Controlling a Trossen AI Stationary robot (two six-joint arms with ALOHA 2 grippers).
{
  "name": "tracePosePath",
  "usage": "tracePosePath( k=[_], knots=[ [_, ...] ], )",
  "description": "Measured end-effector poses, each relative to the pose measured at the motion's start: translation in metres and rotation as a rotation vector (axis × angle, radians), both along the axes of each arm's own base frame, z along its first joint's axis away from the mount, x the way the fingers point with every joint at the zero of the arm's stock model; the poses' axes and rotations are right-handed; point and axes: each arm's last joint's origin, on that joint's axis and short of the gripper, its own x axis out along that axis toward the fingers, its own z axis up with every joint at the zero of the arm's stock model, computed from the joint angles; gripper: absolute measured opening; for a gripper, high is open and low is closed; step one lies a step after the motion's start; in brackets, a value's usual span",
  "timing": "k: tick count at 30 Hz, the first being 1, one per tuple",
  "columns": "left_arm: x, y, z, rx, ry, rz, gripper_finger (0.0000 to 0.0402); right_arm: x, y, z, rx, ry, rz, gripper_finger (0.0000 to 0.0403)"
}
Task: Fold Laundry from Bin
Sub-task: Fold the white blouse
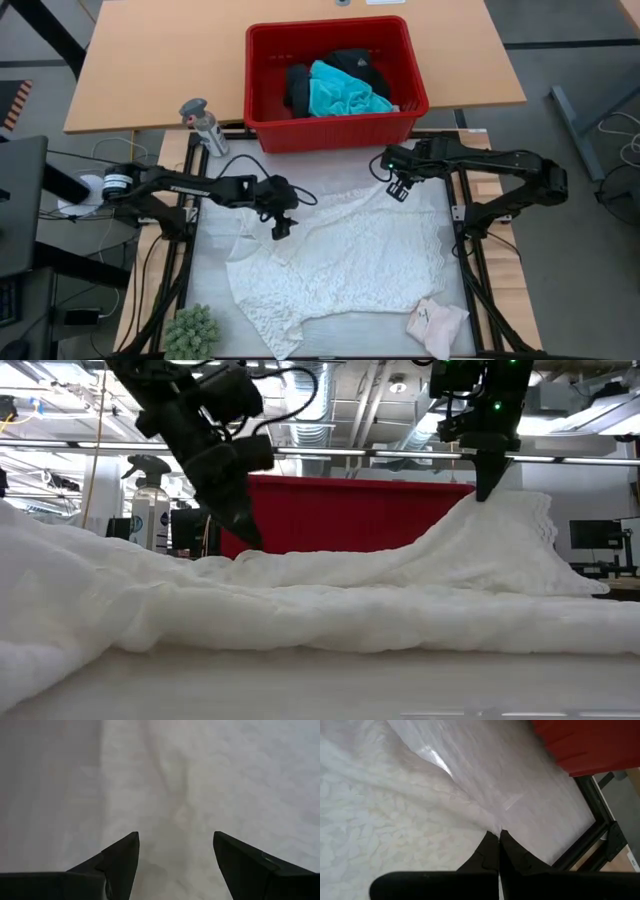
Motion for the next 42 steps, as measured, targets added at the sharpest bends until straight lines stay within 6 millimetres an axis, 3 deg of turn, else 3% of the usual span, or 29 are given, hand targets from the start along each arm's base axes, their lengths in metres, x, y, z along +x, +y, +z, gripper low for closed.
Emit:
tracePosePath(
  k=[4, 9, 13, 19, 23, 25, 28, 34, 36, 39, 42],
  knots=[
    [0.004, -0.001, -0.011, -0.011, 0.035, -0.005, 0.0243, 0.000, 0.000, 0.000, -0.001, 0.000, 0.002, 0.0020],
    [0.006, -0.005, -0.011, -0.003, 0.031, -0.019, 0.0223, 0.000, 0.000, 0.000, -0.001, 0.000, 0.002, 0.0020],
    [0.006, -0.005, -0.011, -0.022, 0.028, -0.031, 0.0160, 0.000, 0.000, 0.000, -0.001, 0.000, 0.003, 0.0020],
    [0.007, -0.008, -0.010, -0.028, 0.022, -0.046, 0.0021, 0.000, 0.000, 0.000, -0.001, 0.001, 0.004, 0.0020],
    [0.005, -0.007, -0.009, -0.051, 0.054, 0.032, 0.0004, 0.000, 0.000, 0.000, -0.001, 0.000, 0.002, 0.0020],
    [0.004, -0.005, 0.005, -0.072, 0.081, 0.066, 0.0002, 0.000, 0.000, 0.000, -0.002, -0.001, -0.009, 0.0020],
    [0.003, -0.003, 0.043, -0.020, 0.108, 0.106, 0.0002, -0.001, -0.002, 0.000, -0.004, -0.009, -0.054, 0.0020],
    [-0.002, 0.006, 0.137, 0.322, 0.102, 0.152, 0.0001, -0.002, -0.006, 0.001, -0.066, -0.029, -0.143, 0.0020],
    [-0.004, 0.012, 0.160, 0.419, 0.083, 0.179, 0.0001, -0.002, -0.007, 0.002, -0.084, -0.036, -0.158, 0.0020],
    [-0.007, 0.025, 0.178, 0.474, 0.067, 0.212, 0.0000, -0.001, -0.009, 0.007, -0.122, -0.055, -0.170, 0.0020],
    [-0.010, 0.038, 0.177, 0.449, 0.083, 0.231, 0.0000, 0.000, -0.012, 0.013, -0.159, -0.079, -0.202, 0.0020]
  ],
)
